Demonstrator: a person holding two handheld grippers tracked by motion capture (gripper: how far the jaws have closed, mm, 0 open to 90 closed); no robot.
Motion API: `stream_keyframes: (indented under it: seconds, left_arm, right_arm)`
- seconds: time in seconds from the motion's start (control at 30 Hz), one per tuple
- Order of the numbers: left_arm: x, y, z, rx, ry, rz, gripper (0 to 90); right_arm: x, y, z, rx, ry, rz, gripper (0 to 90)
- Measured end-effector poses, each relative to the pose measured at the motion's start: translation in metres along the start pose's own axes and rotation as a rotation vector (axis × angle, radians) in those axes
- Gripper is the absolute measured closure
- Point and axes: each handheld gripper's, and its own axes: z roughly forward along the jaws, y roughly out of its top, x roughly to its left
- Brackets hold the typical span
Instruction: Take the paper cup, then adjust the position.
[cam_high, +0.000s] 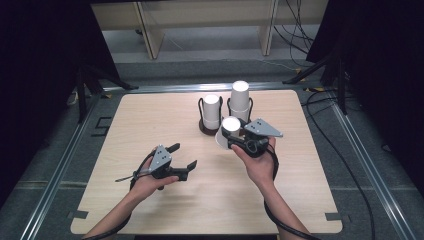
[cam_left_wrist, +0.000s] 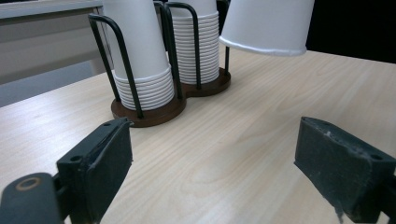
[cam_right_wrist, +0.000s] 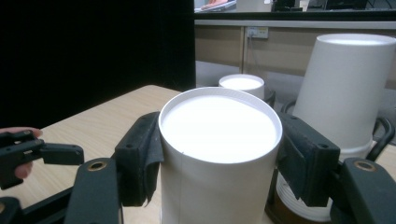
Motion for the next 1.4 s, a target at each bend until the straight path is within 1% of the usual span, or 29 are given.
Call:
stream_keyframes:
  seconds: [0.13, 0.17, 0.2, 0.23, 0.27, 0.3, 0.33, 0.37, 0.4, 0.43, 0.47, 0.5, 0.53, 0.57, 0.6, 0.63, 0.67, 0.7, 0.73, 0.8, 0.87, 0.9, 0.93, 1.03, 1.17, 1.2, 1.27, 1.3, 1.4]
  left_arm:
    - [-0.002, -0.002, -0.007, 0.003, 0.005, -0.003, 10.8]
    - [-0.004, -0.004, -0.011, 0.002, 0.007, 0.003, 10.9]
    - [-0.004, -0.004, -0.011, 0.002, 0.007, 0.003, 10.9]
    - [-0.006, -0.004, -0.014, 0.015, 0.012, 0.005, 10.9]
    - [-0.007, -0.005, -0.015, -0.001, 0.007, 0.004, 10.9]
    - [-0.008, -0.005, -0.018, 0.015, 0.015, 0.008, 10.8]
    - [-0.009, -0.005, -0.018, -0.005, 0.012, -0.004, 10.9]
    - [-0.009, -0.005, -0.02, 0.01, 0.018, 0.001, 10.9]
    - [-0.01, -0.006, -0.02, -0.009, 0.015, -0.005, 10.9]
    - [-0.009, -0.006, -0.023, 0.014, 0.023, 0.003, 10.8]
    - [-0.01, -0.006, -0.024, 0.015, 0.025, 0.0, 10.8]
    - [-0.01, -0.007, -0.024, 0.017, 0.027, 0.003, 10.8]
    - [-0.01, -0.008, -0.025, 0.017, 0.026, -0.001, 10.8]
    - [-0.012, -0.011, -0.023, -0.003, 0.023, -0.015, 10.8]
    - [-0.012, -0.011, -0.025, 0.024, 0.03, -0.003, 10.8]
    - [-0.013, -0.012, -0.025, 0.021, 0.029, -0.004, 10.8]
    - [-0.014, -0.013, -0.025, 0.025, 0.026, -0.007, 10.8]
    - [-0.015, -0.015, -0.023, 0.004, 0.02, -0.013, 10.8]
    - [-0.015, -0.015, -0.023, 0.001, 0.018, -0.009, 10.8]
    - [-0.017, -0.015, -0.023, 0.0, 0.02, -0.016, 10.8]
    - [-0.018, -0.015, -0.023, -0.001, 0.021, -0.011, 10.8]
    - [-0.019, -0.015, -0.023, -0.001, 0.023, -0.012, 10.8]
    - [-0.019, -0.014, -0.023, 0.018, 0.028, -0.003, 10.8]
    - [-0.018, -0.015, -0.019, 0.022, 0.02, -0.009, 10.8]
    - [-0.018, -0.014, -0.014, 0.019, 0.014, -0.03, 10.8]
    - [-0.018, -0.015, -0.011, 0.001, 0.009, -0.029, 10.8]
    - [-0.018, -0.014, -0.011, 0.017, 0.007, -0.026, 10.8]
    - [-0.018, -0.015, -0.008, 0.0, -0.002, -0.031, 10.8]
    - [-0.019, -0.016, -0.008, 0.01, -0.005, -0.029, 10.8]
  right_arm:
    - [0.003, -0.005, -0.007, 0.015, 0.001, 0.019, 36.1]
    - [0.002, -0.007, -0.011, 0.005, -0.008, -0.021, 36.1]
    - [0.002, -0.007, -0.011, 0.005, -0.008, -0.021, 36.1]
    - [0.004, -0.009, -0.013, 0.006, 0.005, 0.002, 36.1]
    - [0.004, -0.01, -0.015, 0.001, -0.018, -0.018, 36.1]
    - [0.004, -0.013, -0.018, -0.011, -0.013, -0.011, 36.1]
    - [0.005, -0.014, -0.019, 0.002, -0.004, 0.009, 36.1]
    - [0.005, -0.014, -0.019, 0.002, -0.004, 0.009, 36.1]
    - [0.005, -0.015, -0.021, 0.009, -0.009, 0.008, 36.1]
    - [0.006, -0.016, -0.022, 0.011, -0.008, 0.012, 36.1]
    - [0.004, -0.017, -0.022, -0.001, -0.017, -0.01, 36.1]
    - [0.005, -0.019, -0.021, -0.009, 0.0, 0.006, 36.1]
    - [0.004, -0.02, -0.022, -0.006, -0.008, -0.015, 36.1]
    - [0.006, -0.022, -0.022, 0.008, -0.002, -0.005, 36.1]
    - [0.006, -0.022, -0.022, 0.008, -0.002, -0.005, 36.1]
    - [0.008, -0.023, -0.022, 0.023, 0.005, 0.022, 36.1]
    - [0.007, -0.024, -0.023, 0.012, -0.002, -0.006, 36.1]
    - [0.007, -0.024, -0.023, 0.012, -0.002, -0.006, 36.1]
    - [0.008, -0.025, -0.025, 0.01, 0.018, 0.017, 36.1]
    - [0.007, -0.025, -0.028, 0.02, 0.014, 0.015, 36.1]
    - [0.008, -0.028, -0.032, 0.023, 0.029, 0.06, 36.1]
    - [0.008, -0.029, -0.035, 0.044, 0.019, 0.07, 36.1]
    - [0.005, -0.032, -0.038, 0.033, 0.026, 0.092, 36.1]
    - [-0.002, -0.037, -0.045, 0.012, 0.018, 0.118, 36.1]
    - [-0.01, -0.04, -0.055, 0.014, -0.008, 0.14, 36.1]
    - [-0.012, -0.041, -0.058, 0.019, -0.012, 0.168, 36.1]
    - [-0.022, -0.043, -0.065, 0.005, -0.027, 0.213, 36.1]
    - [-0.022, -0.043, -0.065, 0.005, -0.027, 0.213, 36.1]
    - [-0.038, -0.051, -0.071, -0.001, -0.039, 0.321, 36.1]
